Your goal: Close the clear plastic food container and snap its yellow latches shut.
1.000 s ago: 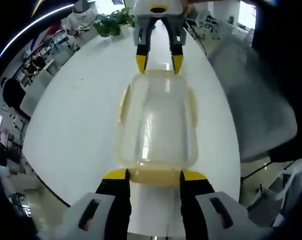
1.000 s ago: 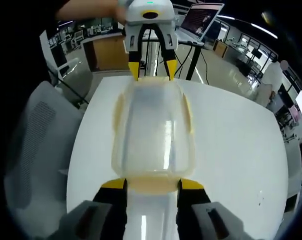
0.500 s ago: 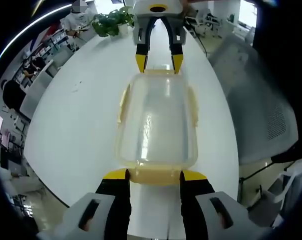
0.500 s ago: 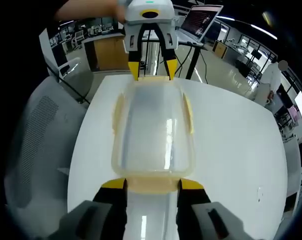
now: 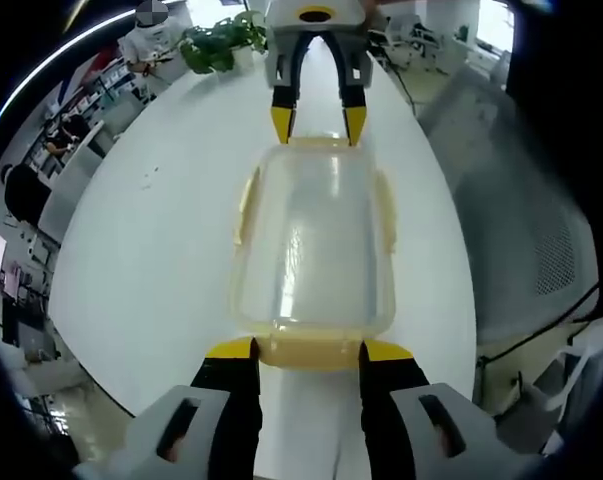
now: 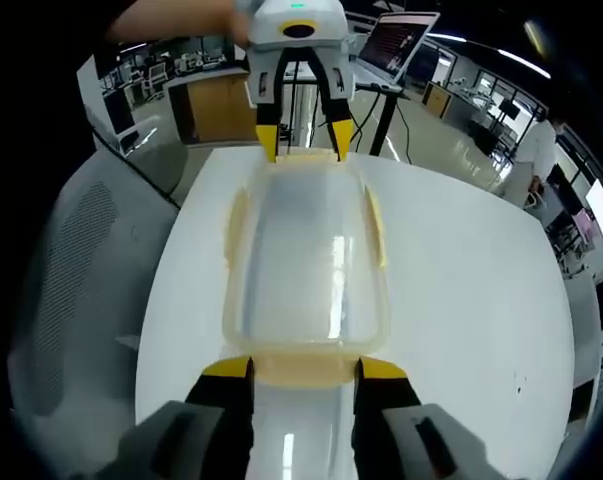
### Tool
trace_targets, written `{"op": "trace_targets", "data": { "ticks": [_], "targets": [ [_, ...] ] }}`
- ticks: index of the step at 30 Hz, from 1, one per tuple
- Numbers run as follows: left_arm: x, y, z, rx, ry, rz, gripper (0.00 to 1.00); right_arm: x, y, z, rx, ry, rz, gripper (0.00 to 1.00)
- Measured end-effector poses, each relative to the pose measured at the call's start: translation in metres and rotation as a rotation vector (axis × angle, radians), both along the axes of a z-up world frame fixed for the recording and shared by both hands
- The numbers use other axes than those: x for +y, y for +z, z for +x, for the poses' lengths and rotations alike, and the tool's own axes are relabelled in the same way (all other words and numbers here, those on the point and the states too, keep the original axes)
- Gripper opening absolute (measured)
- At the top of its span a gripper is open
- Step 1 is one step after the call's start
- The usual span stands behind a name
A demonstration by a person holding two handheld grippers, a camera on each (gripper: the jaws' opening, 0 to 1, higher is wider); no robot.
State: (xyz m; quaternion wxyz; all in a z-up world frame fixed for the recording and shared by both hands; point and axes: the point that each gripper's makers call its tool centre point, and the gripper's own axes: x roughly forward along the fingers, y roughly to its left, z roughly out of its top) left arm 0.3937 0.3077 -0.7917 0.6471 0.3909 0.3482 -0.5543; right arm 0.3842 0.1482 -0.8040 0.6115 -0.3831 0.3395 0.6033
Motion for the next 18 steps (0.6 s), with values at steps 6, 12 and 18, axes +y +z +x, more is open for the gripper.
{"op": "trace_targets", "data": {
  "ticks": [6,12,18],
  "targets": [
    [-0.005,-0.001,-0.003,0.008,0.008,0.001,0.35,-0.005,0.0,-0.001,0.0,0.005,-0.001,0.35],
    [-0.012,-0.001,-0.002,0.007,-0.002,0.009,0.35,-0.011,-0.002,-0.002,0.002,-0.005,0.002,0.35],
    [-0.017,-0.001,-0.001,0.008,0.003,0.003,0.35,-0.018,-0.001,0.0,0.001,-0.009,0.004,0.35]
  ]
}}
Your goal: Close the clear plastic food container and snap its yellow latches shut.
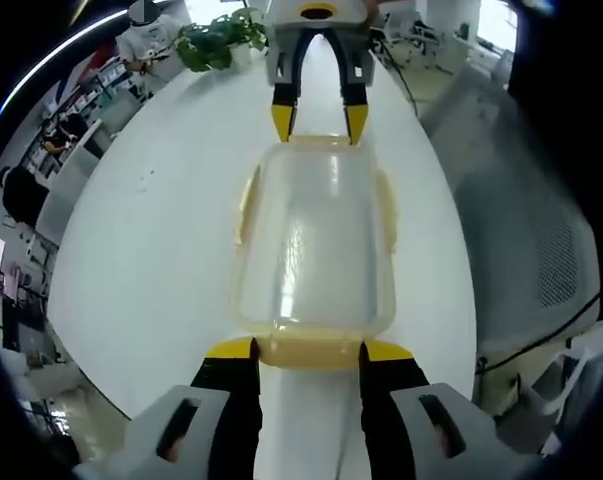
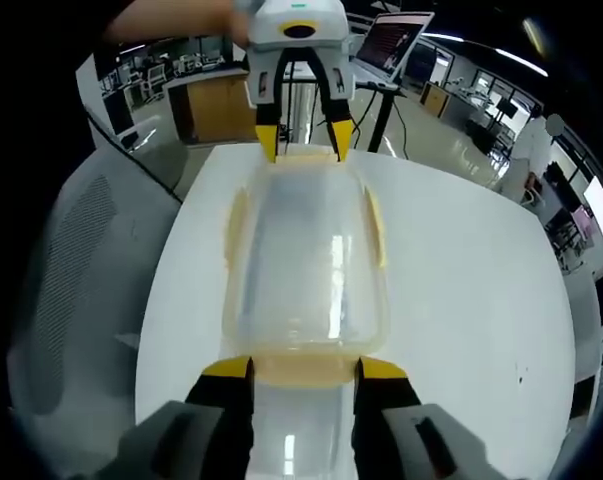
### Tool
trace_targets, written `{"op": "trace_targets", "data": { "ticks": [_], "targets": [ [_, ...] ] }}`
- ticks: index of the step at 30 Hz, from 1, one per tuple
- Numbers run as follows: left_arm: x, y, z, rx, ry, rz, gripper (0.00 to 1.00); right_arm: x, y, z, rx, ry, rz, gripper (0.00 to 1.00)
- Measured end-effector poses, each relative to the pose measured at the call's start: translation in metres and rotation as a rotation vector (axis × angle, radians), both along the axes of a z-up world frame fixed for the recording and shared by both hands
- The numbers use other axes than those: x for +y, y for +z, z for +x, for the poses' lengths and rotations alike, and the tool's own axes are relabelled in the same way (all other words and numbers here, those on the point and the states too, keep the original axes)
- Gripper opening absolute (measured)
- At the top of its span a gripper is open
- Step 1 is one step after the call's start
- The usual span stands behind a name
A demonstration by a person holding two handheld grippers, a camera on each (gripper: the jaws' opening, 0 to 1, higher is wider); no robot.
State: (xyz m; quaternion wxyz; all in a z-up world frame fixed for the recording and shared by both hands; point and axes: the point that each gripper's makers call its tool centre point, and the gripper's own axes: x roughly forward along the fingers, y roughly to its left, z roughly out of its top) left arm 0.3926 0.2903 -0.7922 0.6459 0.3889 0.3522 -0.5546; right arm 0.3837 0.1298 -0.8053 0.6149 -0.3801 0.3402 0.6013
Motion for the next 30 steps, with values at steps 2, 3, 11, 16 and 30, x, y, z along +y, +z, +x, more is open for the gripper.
{"op": "trace_targets", "data": {
  "ticks": [2,3,11,16,30],
  "targets": [
    [-0.003,0.0,-0.001,0.0,0.0,-0.006,0.35,-0.003,0.0,0.0,0.004,0.0,0.002,0.35],
    [-0.005,-0.001,-0.001,0.002,0.0,-0.008,0.35,-0.005,-0.001,-0.001,0.006,0.001,0.002,0.35],
    [-0.012,-0.003,-0.001,0.008,-0.004,-0.006,0.35,-0.011,-0.002,-0.001,0.013,0.003,-0.005,0.35],
    [-0.014,-0.003,0.0,0.011,-0.001,-0.005,0.35,-0.014,-0.002,-0.001,0.02,0.005,-0.004,0.35],
    [-0.031,-0.005,0.0,0.012,-0.006,-0.007,0.35,-0.031,-0.004,-0.002,0.019,0.0,-0.014,0.36]
  ]
}}
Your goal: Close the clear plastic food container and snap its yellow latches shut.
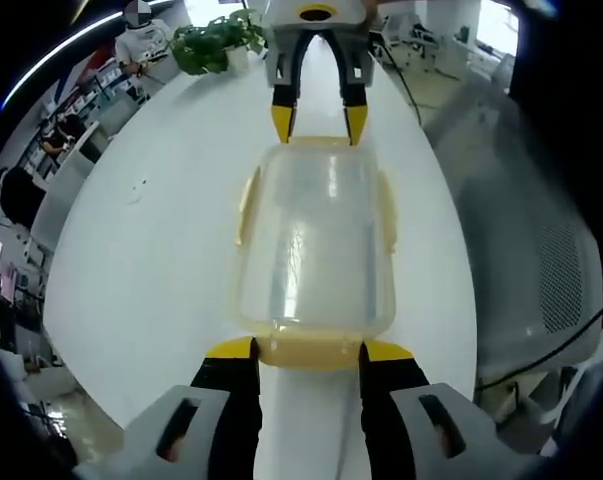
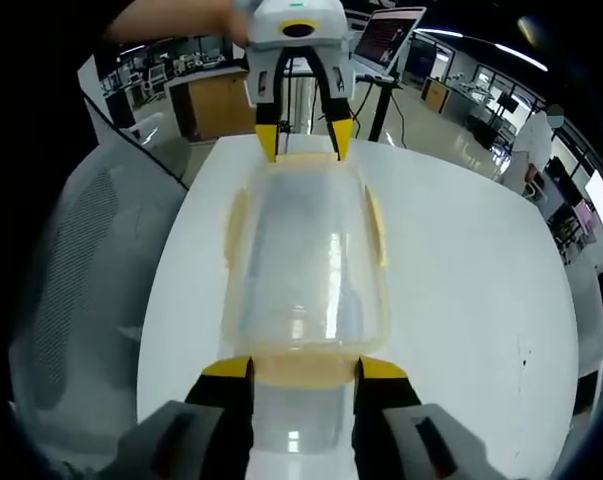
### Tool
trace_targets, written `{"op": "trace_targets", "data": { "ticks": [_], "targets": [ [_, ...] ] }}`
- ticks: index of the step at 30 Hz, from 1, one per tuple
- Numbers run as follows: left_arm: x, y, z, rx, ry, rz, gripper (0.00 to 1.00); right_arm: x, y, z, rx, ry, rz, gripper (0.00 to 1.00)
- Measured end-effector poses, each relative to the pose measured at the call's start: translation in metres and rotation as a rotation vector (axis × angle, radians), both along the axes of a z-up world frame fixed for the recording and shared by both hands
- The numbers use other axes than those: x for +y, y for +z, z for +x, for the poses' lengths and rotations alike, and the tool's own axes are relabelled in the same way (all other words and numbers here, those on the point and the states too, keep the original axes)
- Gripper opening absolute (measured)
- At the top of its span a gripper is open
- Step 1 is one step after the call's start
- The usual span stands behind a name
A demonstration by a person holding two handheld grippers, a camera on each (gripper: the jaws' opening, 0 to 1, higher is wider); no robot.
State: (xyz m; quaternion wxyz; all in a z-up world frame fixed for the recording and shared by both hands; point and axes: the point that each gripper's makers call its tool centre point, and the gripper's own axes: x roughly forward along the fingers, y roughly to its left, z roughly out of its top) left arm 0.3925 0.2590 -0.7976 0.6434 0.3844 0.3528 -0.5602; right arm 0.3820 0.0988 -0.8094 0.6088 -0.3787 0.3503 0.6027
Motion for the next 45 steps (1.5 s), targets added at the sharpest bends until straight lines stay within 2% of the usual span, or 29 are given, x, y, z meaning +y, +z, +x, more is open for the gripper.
{"op": "trace_targets", "data": {
  "ticks": [29,45],
  "targets": [
    [-0.031,0.002,-0.007,-0.009,0.002,-0.001,0.35,-0.03,0.0,-0.006,-0.005,0.0,-0.001,0.36],
    [-0.042,0.002,-0.011,0.008,0.014,0.005,0.35,-0.042,-0.001,-0.009,0.002,0.017,-0.008,0.36]
  ]
}}
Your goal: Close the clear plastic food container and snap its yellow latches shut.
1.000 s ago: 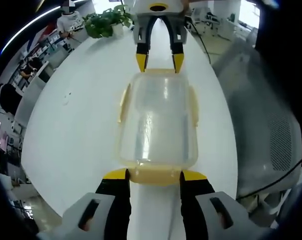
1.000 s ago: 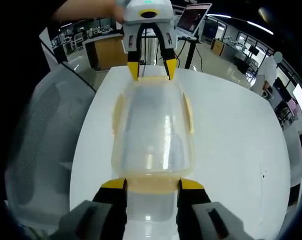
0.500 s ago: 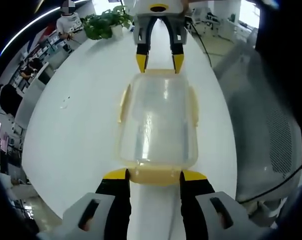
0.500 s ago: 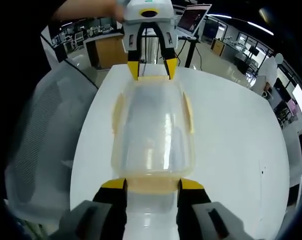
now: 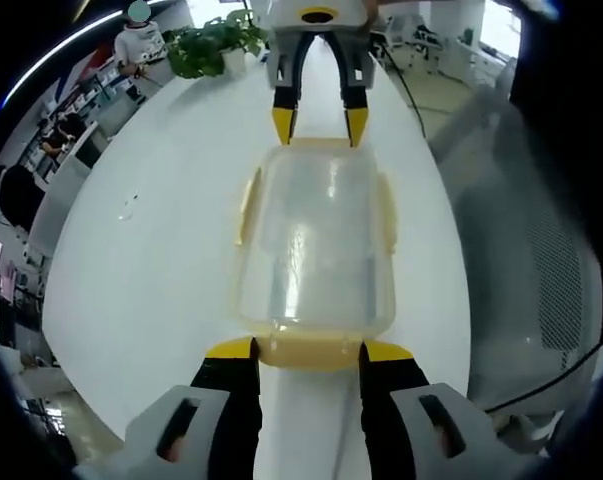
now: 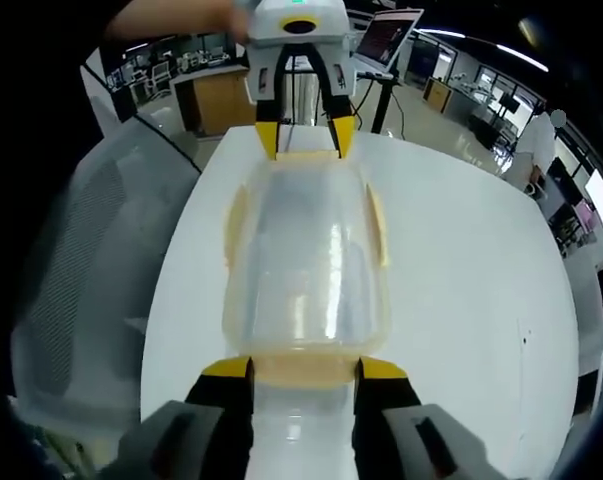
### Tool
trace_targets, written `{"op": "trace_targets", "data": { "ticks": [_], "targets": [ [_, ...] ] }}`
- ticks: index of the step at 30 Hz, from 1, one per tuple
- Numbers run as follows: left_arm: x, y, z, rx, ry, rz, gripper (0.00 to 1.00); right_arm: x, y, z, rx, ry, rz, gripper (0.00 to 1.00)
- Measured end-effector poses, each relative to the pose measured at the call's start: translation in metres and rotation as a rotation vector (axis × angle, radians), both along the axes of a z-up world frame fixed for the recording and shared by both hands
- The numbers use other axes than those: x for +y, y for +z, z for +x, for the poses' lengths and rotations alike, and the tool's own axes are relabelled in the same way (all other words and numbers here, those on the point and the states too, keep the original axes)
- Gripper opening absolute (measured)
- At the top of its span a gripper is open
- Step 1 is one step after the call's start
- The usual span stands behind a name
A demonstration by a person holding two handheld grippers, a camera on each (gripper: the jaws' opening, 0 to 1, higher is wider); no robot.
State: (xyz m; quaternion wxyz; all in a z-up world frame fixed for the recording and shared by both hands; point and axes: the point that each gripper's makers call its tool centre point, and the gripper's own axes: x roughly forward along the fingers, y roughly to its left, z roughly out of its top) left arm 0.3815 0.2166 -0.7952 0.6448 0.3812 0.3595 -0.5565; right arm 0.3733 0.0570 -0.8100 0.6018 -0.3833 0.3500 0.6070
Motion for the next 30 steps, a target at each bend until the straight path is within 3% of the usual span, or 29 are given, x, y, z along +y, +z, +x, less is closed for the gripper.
{"op": "trace_targets", "data": {
  "ticks": [6,30],
  "targets": [
    [-0.001,-0.004,-0.003,0.0,-0.003,0.029,0.35,-0.001,0.003,-0.002,-0.008,0.008,0.009,0.36],
    [-0.03,0.001,-0.001,0.004,-0.027,0.019,0.35,-0.03,0.005,-0.007,0.008,-0.032,0.018,0.36]
  ]
}}
